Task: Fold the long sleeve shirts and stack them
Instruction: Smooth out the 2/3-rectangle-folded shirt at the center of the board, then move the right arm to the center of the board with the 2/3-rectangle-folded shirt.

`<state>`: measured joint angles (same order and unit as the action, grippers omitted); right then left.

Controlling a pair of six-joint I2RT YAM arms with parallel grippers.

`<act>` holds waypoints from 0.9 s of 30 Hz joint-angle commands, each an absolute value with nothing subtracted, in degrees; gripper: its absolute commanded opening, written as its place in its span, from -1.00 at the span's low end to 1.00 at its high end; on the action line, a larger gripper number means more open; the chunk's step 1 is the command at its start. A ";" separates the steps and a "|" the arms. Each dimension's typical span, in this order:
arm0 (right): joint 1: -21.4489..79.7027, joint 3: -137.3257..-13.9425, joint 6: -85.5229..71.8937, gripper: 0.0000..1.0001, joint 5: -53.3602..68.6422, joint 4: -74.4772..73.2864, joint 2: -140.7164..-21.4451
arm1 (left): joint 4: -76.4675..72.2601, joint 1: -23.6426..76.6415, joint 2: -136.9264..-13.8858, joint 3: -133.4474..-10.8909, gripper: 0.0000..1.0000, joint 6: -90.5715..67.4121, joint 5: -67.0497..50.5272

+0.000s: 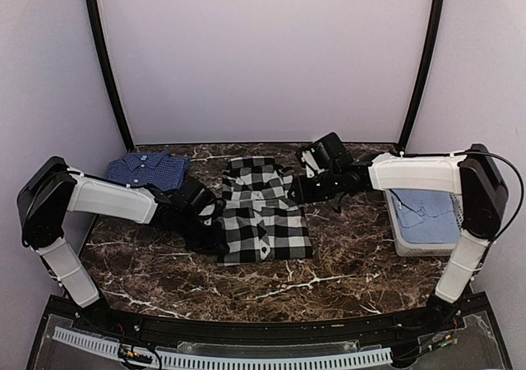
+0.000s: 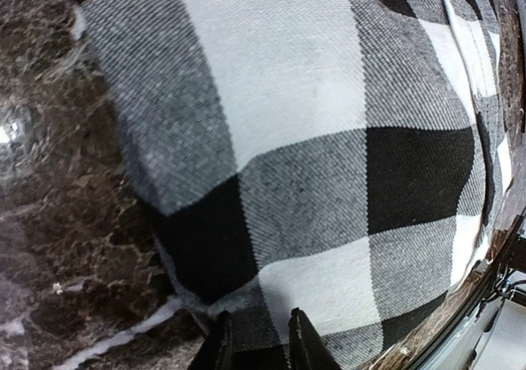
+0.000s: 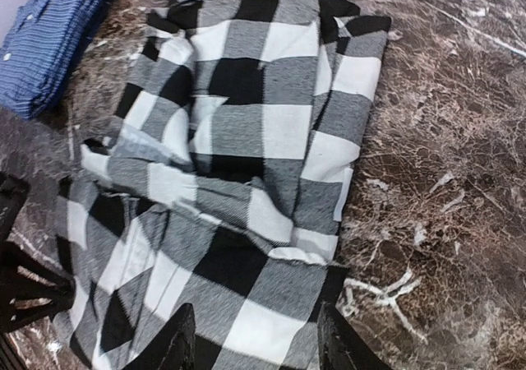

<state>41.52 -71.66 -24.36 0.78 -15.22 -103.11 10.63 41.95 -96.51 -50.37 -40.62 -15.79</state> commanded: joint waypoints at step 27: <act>69.16 -74.99 -33.01 -0.11 0.44 -23.70 -113.00 | 22.09 41.57 -74.63 -36.97 -0.51 -43.31 -18.74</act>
